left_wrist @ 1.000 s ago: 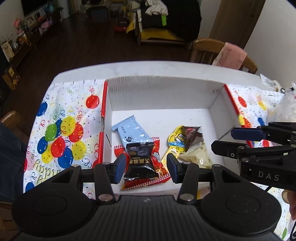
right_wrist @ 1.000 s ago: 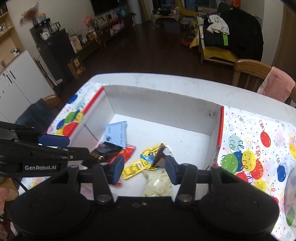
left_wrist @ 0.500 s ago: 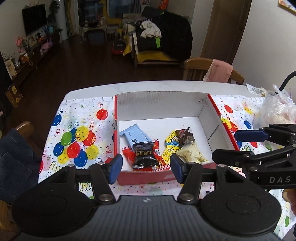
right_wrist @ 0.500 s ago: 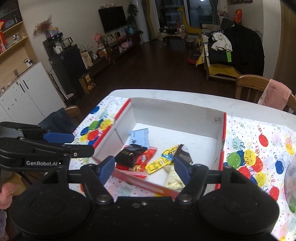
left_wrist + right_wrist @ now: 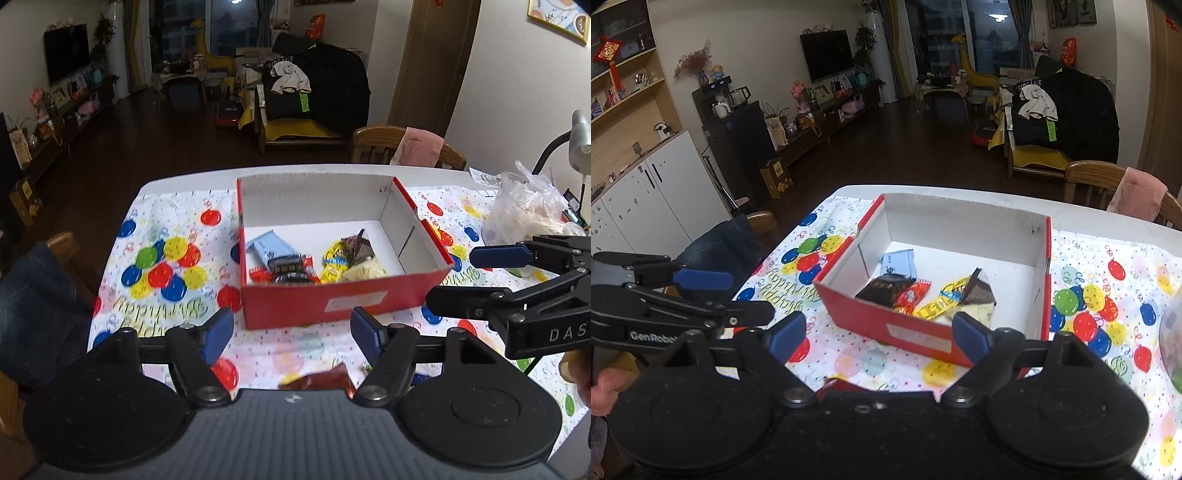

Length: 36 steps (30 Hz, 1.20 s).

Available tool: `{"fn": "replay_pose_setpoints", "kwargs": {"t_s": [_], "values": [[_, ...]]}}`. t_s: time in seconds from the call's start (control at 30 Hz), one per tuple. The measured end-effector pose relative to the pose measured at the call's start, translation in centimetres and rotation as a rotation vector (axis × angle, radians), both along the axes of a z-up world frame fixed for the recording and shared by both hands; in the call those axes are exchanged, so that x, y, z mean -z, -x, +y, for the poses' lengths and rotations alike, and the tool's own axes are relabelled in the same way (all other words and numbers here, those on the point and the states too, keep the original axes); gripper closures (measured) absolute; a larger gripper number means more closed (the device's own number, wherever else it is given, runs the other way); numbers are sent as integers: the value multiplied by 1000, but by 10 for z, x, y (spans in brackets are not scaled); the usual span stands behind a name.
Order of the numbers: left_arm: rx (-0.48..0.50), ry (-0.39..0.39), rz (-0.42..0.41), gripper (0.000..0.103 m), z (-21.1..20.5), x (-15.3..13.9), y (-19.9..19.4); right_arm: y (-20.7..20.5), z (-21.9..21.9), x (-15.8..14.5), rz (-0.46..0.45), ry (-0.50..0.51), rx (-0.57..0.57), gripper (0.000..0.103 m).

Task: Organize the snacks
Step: 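Withdraw both tools from the box back over the remaining snacks, then lower left tool onto blue-wrapped candy while right tool lowers onto white milk packet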

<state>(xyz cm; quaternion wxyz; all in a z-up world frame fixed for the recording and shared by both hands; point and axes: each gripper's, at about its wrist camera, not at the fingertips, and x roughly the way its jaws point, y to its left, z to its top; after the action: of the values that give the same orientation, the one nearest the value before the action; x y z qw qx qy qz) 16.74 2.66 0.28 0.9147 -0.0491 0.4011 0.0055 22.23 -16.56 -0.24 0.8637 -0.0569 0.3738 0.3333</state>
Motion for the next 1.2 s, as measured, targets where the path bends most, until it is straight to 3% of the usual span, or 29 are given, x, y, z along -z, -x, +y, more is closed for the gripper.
{"fn": "replay_pose_setpoints", "kwargs": {"t_s": [0.3,0.37,0.53,0.73,1.03,1.2], "values": [[-32,-42,3,26,18,21,51,38,-5,25,-3,21,14,12],[-41,-34,24,26,24,27,57,45,-8,32,2,23,21,5],[-77,-18,48,23,35,45,75,61,-15,51,20,27,29,2],[-42,23,98,22,34,72,90,76,-24,78,43,30,72,0],[2,-23,106,22,15,100,102,64,-45,109,106,70,132,0],[-1,-60,116,22,4,114,106,39,-61,120,221,7,273,0]]}}
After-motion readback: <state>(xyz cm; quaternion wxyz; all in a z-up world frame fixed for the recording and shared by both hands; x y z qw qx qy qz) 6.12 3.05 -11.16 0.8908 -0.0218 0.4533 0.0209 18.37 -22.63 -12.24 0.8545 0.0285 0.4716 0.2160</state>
